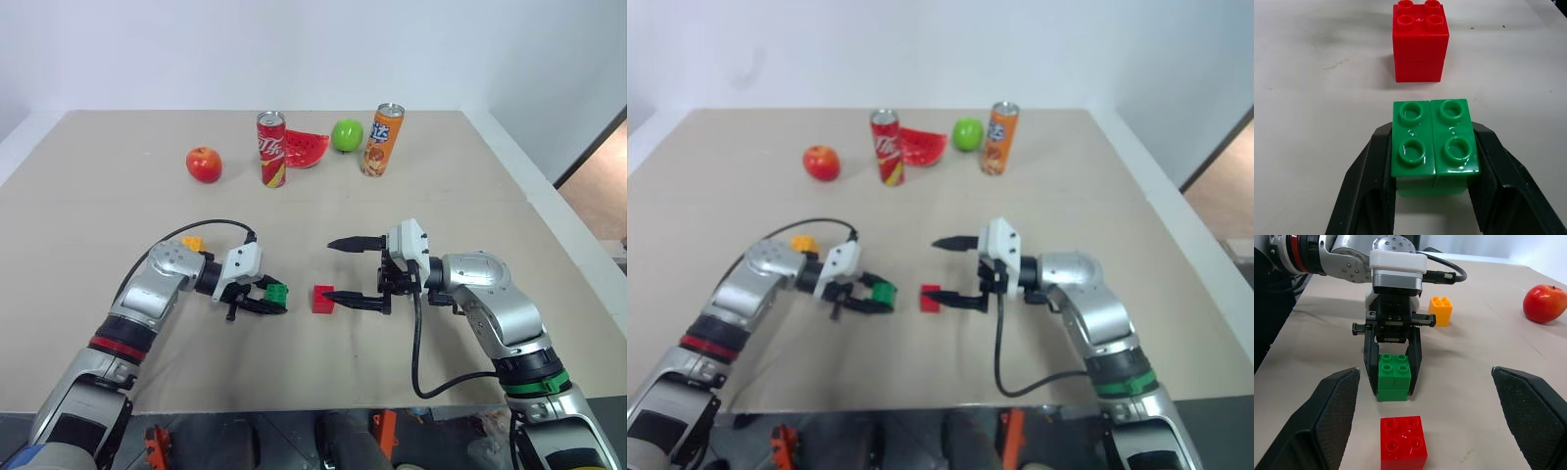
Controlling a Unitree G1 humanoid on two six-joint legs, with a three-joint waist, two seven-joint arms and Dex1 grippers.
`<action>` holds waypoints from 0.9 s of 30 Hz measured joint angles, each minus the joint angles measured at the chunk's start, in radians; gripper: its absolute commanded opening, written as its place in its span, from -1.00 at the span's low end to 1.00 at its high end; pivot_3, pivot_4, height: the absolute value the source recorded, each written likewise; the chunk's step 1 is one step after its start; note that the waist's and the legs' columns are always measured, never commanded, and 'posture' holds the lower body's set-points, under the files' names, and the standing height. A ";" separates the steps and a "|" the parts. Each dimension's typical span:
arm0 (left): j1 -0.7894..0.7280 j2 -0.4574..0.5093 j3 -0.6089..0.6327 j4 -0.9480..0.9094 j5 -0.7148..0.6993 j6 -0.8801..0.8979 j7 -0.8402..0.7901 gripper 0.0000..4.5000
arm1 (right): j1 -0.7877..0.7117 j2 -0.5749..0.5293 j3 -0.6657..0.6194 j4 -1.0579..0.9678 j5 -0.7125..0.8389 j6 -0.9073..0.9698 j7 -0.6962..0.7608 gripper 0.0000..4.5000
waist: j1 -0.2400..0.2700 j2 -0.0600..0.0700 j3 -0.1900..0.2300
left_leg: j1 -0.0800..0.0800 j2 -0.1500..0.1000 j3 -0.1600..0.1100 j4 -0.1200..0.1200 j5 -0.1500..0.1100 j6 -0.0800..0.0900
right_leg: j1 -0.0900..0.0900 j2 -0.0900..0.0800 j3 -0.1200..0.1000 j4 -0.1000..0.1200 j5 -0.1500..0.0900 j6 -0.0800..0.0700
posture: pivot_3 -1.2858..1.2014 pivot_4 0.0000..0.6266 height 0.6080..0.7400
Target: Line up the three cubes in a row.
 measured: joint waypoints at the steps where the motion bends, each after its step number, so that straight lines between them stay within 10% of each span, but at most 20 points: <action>1: -0.001 -0.001 0.000 0.002 0.002 -0.003 -0.002 -0.40 | 0.000 0.000 0.000 0.000 0.000 0.000 -0.001 1.00 | 0.000 0.000 0.000 | 0.000 0.000 0.000 0.000 0.000 0.000 | 0.000 0.000 0.000 0.000 0.000 0.000 | 0.03 -0.52 1.00; 5: -0.011 -0.014 0.001 0.023 0.009 -0.016 -0.008 -0.40 | 0.003 -0.001 0.000 -0.007 -0.001 0.000 -0.011 1.00 | 0.000 0.000 0.000 | 0.000 0.000 0.000 0.000 0.000 0.000 | 0.000 0.000 0.000 0.000 0.000 0.000 | 0.03 -0.52 1.00; 13: -0.011 -0.027 0.000 0.061 0.017 -0.022 -0.011 0.96 | 0.011 -0.008 0.000 -0.018 -0.001 0.002 -0.017 1.00 | 0.000 0.000 0.000 | 0.000 -0.001 0.000 0.001 0.000 0.000 | 0.001 -0.001 0.000 0.000 0.000 0.001 | 0.03 -0.52 1.00; 27: 0.070 0.139 0.179 -0.295 -0.111 0.212 0.089 0.99 | 0.004 -0.007 0.002 -0.028 0.000 0.012 -0.014 1.00 | -0.003 0.000 0.000 | 0.000 0.001 0.000 0.001 0.000 0.000 | 0.000 0.000 0.000 0.001 0.000 0.001 | 0.03 -0.52 1.00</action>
